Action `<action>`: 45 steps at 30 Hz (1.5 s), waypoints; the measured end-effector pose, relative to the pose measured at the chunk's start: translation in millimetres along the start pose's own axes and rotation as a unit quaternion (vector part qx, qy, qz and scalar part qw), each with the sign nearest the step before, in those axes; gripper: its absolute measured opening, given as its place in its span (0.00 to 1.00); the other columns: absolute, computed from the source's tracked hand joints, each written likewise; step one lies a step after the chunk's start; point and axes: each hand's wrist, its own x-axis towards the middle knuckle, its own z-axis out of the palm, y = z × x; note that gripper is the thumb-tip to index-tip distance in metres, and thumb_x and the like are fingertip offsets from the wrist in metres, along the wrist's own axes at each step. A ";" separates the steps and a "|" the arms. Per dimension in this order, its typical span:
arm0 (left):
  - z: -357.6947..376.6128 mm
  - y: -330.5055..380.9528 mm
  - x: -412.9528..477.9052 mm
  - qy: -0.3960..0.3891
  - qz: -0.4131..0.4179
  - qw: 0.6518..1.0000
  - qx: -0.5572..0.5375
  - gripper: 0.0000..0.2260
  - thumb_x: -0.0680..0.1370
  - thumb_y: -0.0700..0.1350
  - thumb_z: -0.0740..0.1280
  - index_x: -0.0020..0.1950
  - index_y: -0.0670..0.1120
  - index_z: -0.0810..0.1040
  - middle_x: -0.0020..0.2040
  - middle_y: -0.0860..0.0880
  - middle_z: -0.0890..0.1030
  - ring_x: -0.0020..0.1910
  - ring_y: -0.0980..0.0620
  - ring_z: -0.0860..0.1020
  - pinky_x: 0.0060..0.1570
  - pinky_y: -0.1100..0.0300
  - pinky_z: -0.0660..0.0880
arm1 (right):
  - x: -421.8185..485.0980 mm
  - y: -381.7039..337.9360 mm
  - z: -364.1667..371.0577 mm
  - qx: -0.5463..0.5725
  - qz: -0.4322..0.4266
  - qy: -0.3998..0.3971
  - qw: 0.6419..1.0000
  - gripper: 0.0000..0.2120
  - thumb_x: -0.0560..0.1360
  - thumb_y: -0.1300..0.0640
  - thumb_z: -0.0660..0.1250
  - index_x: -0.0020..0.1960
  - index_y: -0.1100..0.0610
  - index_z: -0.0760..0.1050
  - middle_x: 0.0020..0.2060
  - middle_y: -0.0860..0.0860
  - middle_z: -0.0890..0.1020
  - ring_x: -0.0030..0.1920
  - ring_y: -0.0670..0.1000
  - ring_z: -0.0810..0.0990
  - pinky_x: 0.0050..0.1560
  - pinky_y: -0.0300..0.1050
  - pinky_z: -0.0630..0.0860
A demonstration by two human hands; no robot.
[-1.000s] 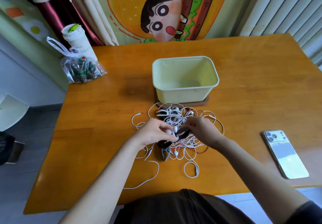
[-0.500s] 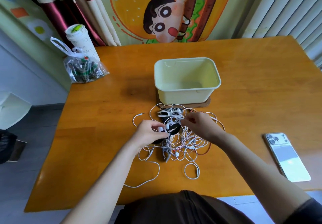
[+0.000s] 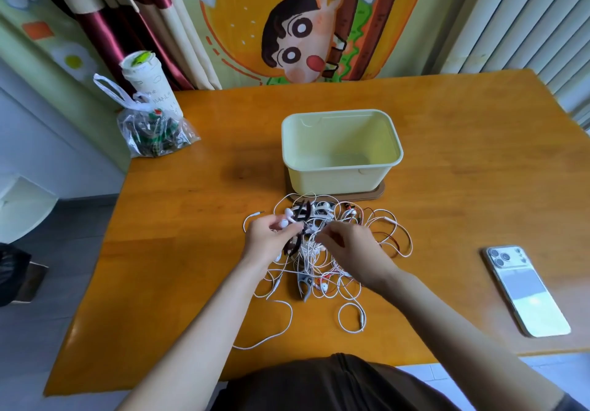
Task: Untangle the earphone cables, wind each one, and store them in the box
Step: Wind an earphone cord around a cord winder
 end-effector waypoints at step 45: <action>4.6 1.6 -11.6 -0.052 0.002 0.997 0.061 0.03 0.72 0.44 0.74 0.41 0.48 0.81 0.40 0.50 0.81 0.40 0.54 0.76 0.40 0.61 0.72 | 6.0 9.5 -9.3 -0.017 0.052 0.019 0.998 0.08 0.76 0.55 0.68 0.45 0.60 0.81 0.35 0.50 0.80 0.32 0.44 0.75 0.32 0.32 0.71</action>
